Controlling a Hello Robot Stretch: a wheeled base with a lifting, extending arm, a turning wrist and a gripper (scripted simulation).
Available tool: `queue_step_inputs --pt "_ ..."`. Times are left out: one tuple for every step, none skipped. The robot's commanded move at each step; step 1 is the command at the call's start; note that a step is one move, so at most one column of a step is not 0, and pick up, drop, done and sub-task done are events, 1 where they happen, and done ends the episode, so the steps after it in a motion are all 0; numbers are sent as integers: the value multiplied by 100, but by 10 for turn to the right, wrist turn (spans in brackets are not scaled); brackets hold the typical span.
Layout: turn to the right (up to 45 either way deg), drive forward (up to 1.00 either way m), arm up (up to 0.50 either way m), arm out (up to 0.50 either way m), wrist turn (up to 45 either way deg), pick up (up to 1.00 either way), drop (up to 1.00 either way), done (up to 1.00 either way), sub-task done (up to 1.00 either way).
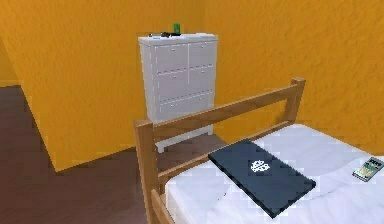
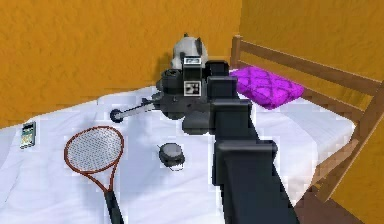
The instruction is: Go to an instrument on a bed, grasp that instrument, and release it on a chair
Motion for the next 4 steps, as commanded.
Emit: queue_step_inputs --pt "0 0 0 0 300 0 0 0 0" --pt "0 0 -30 0 0 0 0 0 0" --pt "0 0 0 0 0 100 0 0 0" --pt "0 0 10 0 0 0 0 0 0"
